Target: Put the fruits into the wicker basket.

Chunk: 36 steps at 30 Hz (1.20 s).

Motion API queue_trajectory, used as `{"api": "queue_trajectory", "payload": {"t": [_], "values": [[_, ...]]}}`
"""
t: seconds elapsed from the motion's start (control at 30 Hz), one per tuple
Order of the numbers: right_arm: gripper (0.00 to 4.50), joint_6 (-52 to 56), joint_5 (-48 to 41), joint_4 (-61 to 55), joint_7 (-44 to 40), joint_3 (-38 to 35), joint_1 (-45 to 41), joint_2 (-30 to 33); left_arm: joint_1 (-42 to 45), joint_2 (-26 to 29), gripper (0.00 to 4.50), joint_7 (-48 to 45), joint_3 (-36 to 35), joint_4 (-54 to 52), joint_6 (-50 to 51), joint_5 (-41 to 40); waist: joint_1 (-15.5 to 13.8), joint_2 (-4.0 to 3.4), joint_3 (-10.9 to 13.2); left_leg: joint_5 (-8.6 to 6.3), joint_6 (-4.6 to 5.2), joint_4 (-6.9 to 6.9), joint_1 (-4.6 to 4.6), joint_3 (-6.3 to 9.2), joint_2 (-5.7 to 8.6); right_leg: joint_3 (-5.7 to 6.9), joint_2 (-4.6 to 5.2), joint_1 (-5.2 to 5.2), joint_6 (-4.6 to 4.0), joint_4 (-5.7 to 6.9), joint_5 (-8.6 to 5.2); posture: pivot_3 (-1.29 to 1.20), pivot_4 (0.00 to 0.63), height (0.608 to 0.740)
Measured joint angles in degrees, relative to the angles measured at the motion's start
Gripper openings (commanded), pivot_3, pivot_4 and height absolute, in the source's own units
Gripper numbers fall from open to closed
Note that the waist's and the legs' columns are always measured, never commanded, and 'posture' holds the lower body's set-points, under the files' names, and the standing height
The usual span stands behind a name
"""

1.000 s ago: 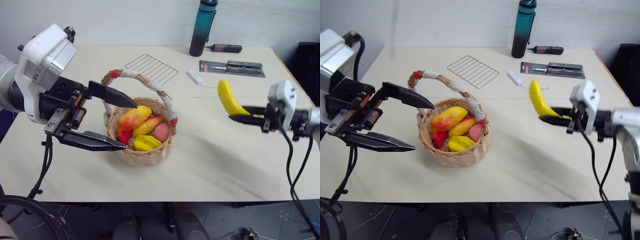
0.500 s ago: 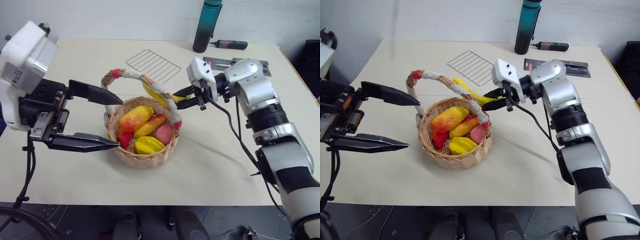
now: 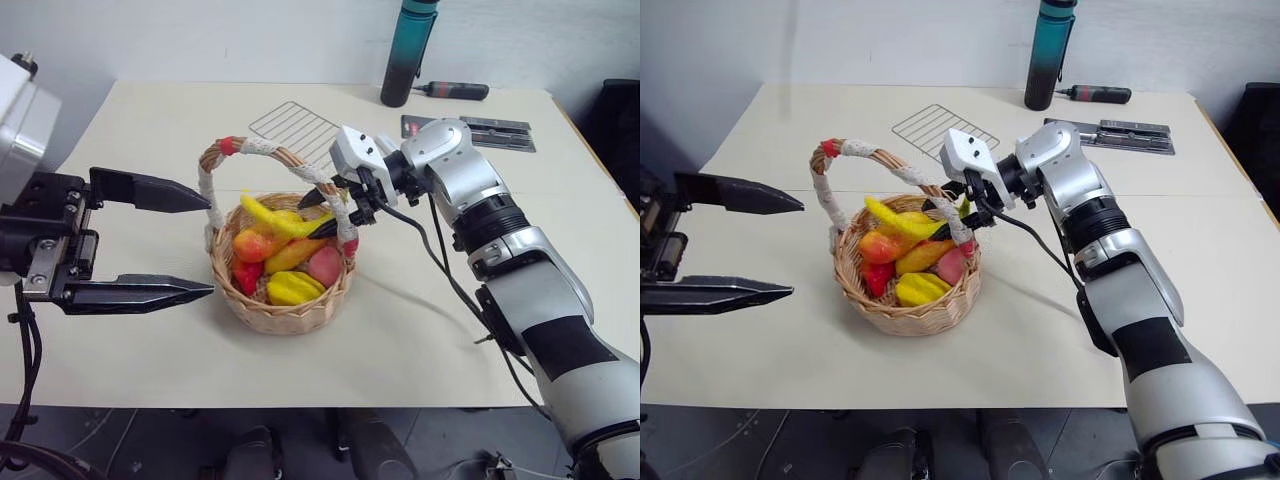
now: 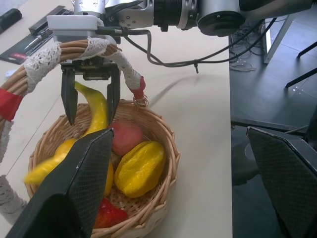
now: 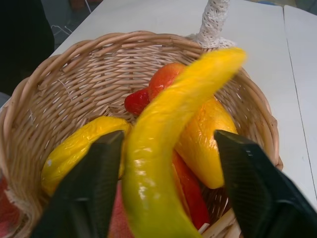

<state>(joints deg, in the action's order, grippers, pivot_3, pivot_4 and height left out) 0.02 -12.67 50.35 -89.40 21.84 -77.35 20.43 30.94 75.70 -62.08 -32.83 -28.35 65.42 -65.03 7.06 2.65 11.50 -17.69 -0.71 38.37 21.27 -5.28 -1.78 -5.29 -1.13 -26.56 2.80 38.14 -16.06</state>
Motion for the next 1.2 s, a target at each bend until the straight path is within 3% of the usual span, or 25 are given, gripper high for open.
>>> {"api": "queue_trajectory", "payload": {"t": [0.07,0.27,0.43,0.53,0.57,0.67,0.93,1.03,1.2], "values": [[3.91,-0.5,0.7,0.0,0.2,-1.6,0.0,1.1,-0.1,0.0,4.50,0.1,0.1,0.0,-0.6,0.0,0.1,0.00,0.0,0.00,0.00,0.00,0.01,0.00,0.00,0.01,0.00,0.00,0.00,0.00,0.00,0.00,0.150,0.740],[3.91,-1.0,3.8,-2.3,2.0,-7.0,1.7,14.1,-0.1,0.0,4.50,-0.3,0.3,0.7,-2.6,0.0,-0.7,0.00,0.0,-0.04,0.06,-0.09,0.05,0.04,0.03,0.06,0.04,0.05,0.00,-0.26,0.00,0.00,0.150,0.740],[3.91,13.7,-1.5,-27.0,1.6,-12.3,19.3,25.2,0.6,0.2,4.50,-1.8,4.1,3.0,-5.7,0.7,-1.1,0.00,0.0,-0.06,0.03,-0.19,0.02,0.04,0.00,0.06,0.00,0.02,-0.01,-0.22,-0.08,0.00,0.150,0.740],[3.91,22.7,-7.1,-38.8,3.2,-14.3,24.9,25.4,1.6,0.1,4.50,-1.9,6.4,4.1,-6.9,1.2,-0.3,-0.04,0.0,-0.03,-0.08,-0.17,-0.10,-0.10,-0.04,-0.13,-0.12,-0.01,-0.02,-0.05,-0.08,0.00,0.150,0.740],[3.91,29.9,-11.4,-47.2,6.7,-16.5,27.4,25.2,2.5,0.1,4.50,-2.0,7.9,4.3,-7.8,1.3,0.0,-0.05,0.0,-0.02,-0.10,-0.17,-0.15,-0.04,-0.04,-0.16,-0.20,0.00,-0.05,0.05,-0.06,0.00,0.150,0.740],[3.91,38.8,-17.2,-57.0,13.1,-19.7,29.7,23.0,3.6,0.1,4.50,-2.1,9.8,4.6,-8.8,1.7,0.0,-0.05,0.0,0.05,-0.03,-0.17,-0.19,0.05,-0.03,-0.17,-0.28,0.03,-0.12,0.08,-0.03,0.00,0.150,0.740],[3.91,48.9,-23.0,-65.5,32.4,-20.8,34.7,9.5,7.1,-0.3,4.50,-2.9,13.0,5.9,-10.0,1.9,-0.2,0.02,0.0,0.22,0.07,-0.19,-0.13,0.03,0.01,-0.25,-0.29,0.01,-0.18,0.04,0.04,0.00,0.150,0.740],[3.26,48.8,-22.7,-66.1,35.4,-19.7,36.8,7.7,7.1,-0.5,4.50,-2.9,13.3,6.1,-10.0,2.0,-0.5,0.02,0.0,0.20,0.10,-0.18,-0.09,0.00,-0.01,-0.25,-0.29,-0.01,-0.18,0.00,0.04,0.00,0.150,0.740],[1.52,48.6,-22.6,-66.7,37.5,-18.6,38.9,6.8,7.1,-0.5,4.50,-3.0,13.3,6.1,-10.0,2.0,-0.8,0.02,0.0,0.13,0.15,-0.22,-0.03,0.01,-0.02,-0.23,-0.28,-0.03,-0.15,-0.11,0.05,0.00,0.150,0.740]]}}
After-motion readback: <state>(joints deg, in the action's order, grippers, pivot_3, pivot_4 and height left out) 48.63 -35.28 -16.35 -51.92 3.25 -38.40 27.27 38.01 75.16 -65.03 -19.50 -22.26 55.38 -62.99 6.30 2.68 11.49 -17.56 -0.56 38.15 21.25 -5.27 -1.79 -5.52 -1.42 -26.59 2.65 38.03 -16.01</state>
